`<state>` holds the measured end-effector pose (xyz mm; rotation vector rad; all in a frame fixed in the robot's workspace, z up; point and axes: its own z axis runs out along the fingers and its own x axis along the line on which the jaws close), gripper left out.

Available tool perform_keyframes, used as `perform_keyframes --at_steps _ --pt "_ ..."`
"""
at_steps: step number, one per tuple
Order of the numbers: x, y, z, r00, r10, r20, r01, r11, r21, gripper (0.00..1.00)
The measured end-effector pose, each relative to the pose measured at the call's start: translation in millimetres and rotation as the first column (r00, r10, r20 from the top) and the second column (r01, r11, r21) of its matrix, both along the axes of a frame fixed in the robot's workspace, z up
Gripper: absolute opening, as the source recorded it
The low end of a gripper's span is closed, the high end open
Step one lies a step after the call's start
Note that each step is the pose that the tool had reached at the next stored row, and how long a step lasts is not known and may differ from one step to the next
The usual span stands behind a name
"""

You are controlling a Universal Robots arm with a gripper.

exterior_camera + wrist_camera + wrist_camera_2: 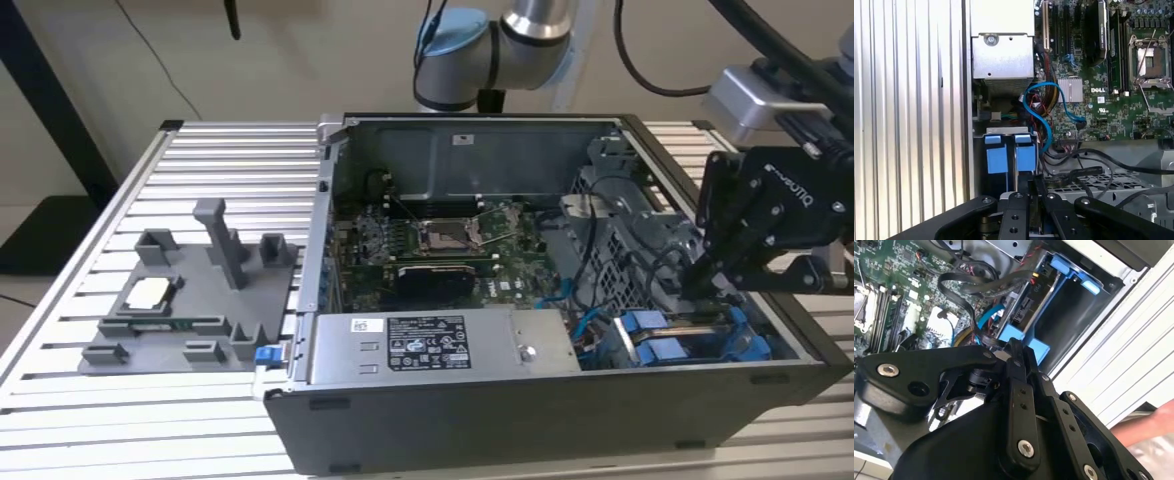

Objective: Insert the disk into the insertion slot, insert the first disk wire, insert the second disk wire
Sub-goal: 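Insert the second disk wire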

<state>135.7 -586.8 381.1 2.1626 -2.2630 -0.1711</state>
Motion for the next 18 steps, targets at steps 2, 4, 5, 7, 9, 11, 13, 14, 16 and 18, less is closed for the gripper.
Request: perform_keyframes --at_steps 2,4,5,7,9,11,13,14,16,18 --pt "0.0 -3.2 -1.1 1.0000 0.000 0.0000 0.000 1.0000 -0.0007 0.16" --pt "-0.1 -3.8 -2.7 1.0000 0.001 0.0032 -0.001 1.0000 -0.0015 0.16" --pt "-0.2 -3.8 -3.5 1.0000 0.001 0.0083 -0.001 1.0000 -0.0018 0.16" --pt "0.0 -3.7 -5.2 0.9997 0.003 0.0232 -0.003 1.0000 -0.0018 0.16" --pt "-0.1 -3.7 -7.0 0.9992 0.006 0.0392 -0.005 1.0000 -0.0016 0.16" --pt "-0.2 -3.4 -9.0 0.9985 0.007 0.0541 -0.007 1.0000 -0.0016 0.16" --pt "-0.5 -1.7 -10.9 0.9976 0.009 0.0682 -0.009 1.0000 -0.0018 0.16" --pt "-0.7 -0.6 -11.7 0.9972 0.010 0.0746 -0.010 1.0000 -0.0019 0.16" --pt "-1.0 1.6 -13.7 0.9961 0.011 0.0880 -0.011 0.9999 -0.0020 0.16" --pt "-1.2 2.4 -15.4 0.9948 0.011 0.1009 -0.011 0.9999 -0.0020 0.16"
